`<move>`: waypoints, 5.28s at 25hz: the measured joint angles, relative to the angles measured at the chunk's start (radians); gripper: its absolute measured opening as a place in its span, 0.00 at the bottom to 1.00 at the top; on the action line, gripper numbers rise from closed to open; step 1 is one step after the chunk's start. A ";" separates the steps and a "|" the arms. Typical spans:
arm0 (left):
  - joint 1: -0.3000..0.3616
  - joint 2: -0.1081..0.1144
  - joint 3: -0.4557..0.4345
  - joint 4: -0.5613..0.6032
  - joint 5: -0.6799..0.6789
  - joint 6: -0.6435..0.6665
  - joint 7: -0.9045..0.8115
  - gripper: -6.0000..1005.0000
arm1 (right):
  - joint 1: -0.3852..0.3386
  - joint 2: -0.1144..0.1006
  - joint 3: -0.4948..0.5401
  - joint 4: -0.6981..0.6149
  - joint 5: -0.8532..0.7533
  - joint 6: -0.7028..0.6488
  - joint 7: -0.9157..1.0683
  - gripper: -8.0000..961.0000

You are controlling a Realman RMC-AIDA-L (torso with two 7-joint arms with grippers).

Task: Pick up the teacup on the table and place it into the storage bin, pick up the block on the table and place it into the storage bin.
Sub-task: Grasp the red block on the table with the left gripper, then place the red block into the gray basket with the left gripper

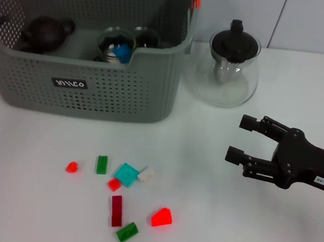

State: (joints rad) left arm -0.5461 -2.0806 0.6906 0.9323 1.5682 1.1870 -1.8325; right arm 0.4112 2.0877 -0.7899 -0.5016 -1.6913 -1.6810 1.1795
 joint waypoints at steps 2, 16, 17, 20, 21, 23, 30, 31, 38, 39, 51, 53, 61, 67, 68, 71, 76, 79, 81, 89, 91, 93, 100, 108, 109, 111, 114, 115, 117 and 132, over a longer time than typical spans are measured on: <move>0.037 0.004 -0.070 -0.047 -0.096 0.146 0.070 0.49 | 0.002 0.000 0.000 0.000 0.000 0.005 -0.001 0.98; 0.197 0.001 -0.244 -0.091 0.352 0.599 0.518 0.49 | 0.009 -0.001 0.000 0.000 -0.001 0.008 -0.001 0.98; 0.201 -0.004 -0.243 -0.097 0.385 0.593 0.552 0.49 | 0.009 -0.001 0.000 0.000 -0.001 0.008 0.000 0.98; 0.211 -0.021 -0.240 -0.150 0.487 0.540 0.683 0.49 | 0.009 0.000 0.000 0.000 -0.001 0.008 0.006 0.98; 0.214 -0.026 -0.242 -0.178 0.507 0.515 0.727 0.49 | 0.009 0.000 0.000 0.000 -0.001 0.008 0.007 0.98; 0.223 -0.030 -0.245 -0.221 0.518 0.475 0.793 0.49 | 0.007 0.000 0.000 0.000 -0.001 0.008 0.007 0.98; 0.267 -0.065 -0.248 -0.289 0.523 0.327 0.958 0.49 | 0.001 0.000 0.001 0.000 -0.001 0.007 0.008 0.98; 0.269 -0.070 -0.248 -0.290 0.523 0.311 0.964 0.49 | 0.000 0.000 0.001 0.000 -0.001 0.007 0.008 0.98; 0.271 -0.082 -0.247 -0.317 0.524 0.227 0.969 0.31 | 0.000 0.000 0.001 0.000 -0.001 0.007 0.008 0.98; 0.270 -0.083 -0.247 -0.323 0.524 0.217 0.969 0.31 | -0.001 0.000 0.001 0.000 -0.001 0.006 0.008 0.98; 0.267 -0.086 -0.247 -0.356 0.525 0.147 0.970 0.31 | -0.002 0.000 0.002 0.000 -0.004 0.007 0.008 0.98; 0.266 -0.087 -0.246 -0.359 0.525 0.144 0.970 0.30 | -0.002 0.000 0.001 0.000 -0.004 0.006 0.008 0.98; 0.264 -0.087 -0.246 -0.367 0.526 0.137 0.970 0.29 | -0.002 0.000 0.001 0.000 -0.004 0.005 0.008 0.98; 0.263 -0.087 -0.246 -0.366 0.526 0.136 0.970 0.28 | -0.002 0.000 0.001 0.000 -0.003 0.005 0.008 0.98; 0.262 -0.087 -0.246 -0.366 0.526 0.135 0.970 0.28 | -0.002 0.000 0.001 0.000 -0.003 0.006 0.008 0.98; 0.260 -0.088 -0.244 -0.366 0.526 0.126 0.970 0.28 | -0.002 -0.001 0.001 0.000 -0.003 0.006 0.008 0.98; 0.254 -0.089 -0.244 -0.366 0.526 0.106 0.946 0.27 | -0.002 -0.001 0.001 0.000 -0.001 0.006 0.008 0.98; 0.253 -0.088 -0.248 -0.362 0.525 0.105 0.926 0.21 | -0.001 -0.002 0.001 0.000 -0.001 0.003 0.008 0.98; 0.256 -0.088 -0.261 -0.349 0.520 0.126 0.903 0.18 | -0.001 -0.003 0.003 0.000 -0.001 0.000 0.008 0.98; 0.245 -0.026 -0.400 -0.285 0.511 0.437 0.712 0.16 | -0.001 -0.003 0.012 0.000 -0.003 -0.002 0.008 0.98; 0.234 -0.007 -0.434 -0.276 0.511 0.519 0.659 0.16 | 0.000 -0.003 0.012 0.000 -0.003 -0.002 0.008 0.98; 0.213 0.015 -0.480 -0.264 0.510 0.620 0.595 0.16 | 0.000 -0.003 0.012 0.000 -0.003 -0.002 0.008 0.98; 0.114 0.069 -0.623 -0.256 0.394 0.777 0.328 0.16 | 0.000 -0.003 0.012 0.000 -0.003 -0.002 0.008 0.98; -0.054 0.123 -0.612 -0.253 0.262 0.667 0.168 0.15 | 0.001 -0.002 0.012 0.000 -0.003 -0.002 0.008 0.98; -0.072 0.126 -0.600 -0.253 0.262 0.641 0.161 0.15 | 0.001 -0.001 0.012 0.000 -0.002 -0.002 0.008 0.98; -0.116 0.131 -0.549 -0.252 0.265 0.558 0.145 0.15 | 0.002 0.000 0.012 0.000 -0.003 -0.002 0.008 0.98; -0.167 0.135 -0.385 -0.242 0.271 0.389 0.138 0.15 | 0.005 0.000 0.012 0.000 -0.004 -0.003 0.008 0.98; -0.178 0.136 -0.306 -0.234 0.275 0.312 0.132 0.15 | 0.006 0.000 0.012 0.000 -0.004 -0.003 0.008 0.98; -0.194 0.133 -0.152 -0.215 0.293 0.171 0.115 0.15 | 0.009 0.000 0.012 0.000 -0.003 -0.003 0.008 0.98; -0.210 0.063 0.160 -0.200 0.424 -0.244 0.074 0.14 | 0.017 0.003 0.015 0.000 -0.001 0.005 0.006 0.98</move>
State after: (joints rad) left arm -0.7558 -2.0171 0.8503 0.7325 1.9919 0.9432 -1.7586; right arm 0.4284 2.0911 -0.7746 -0.5016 -1.6919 -1.6761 1.1859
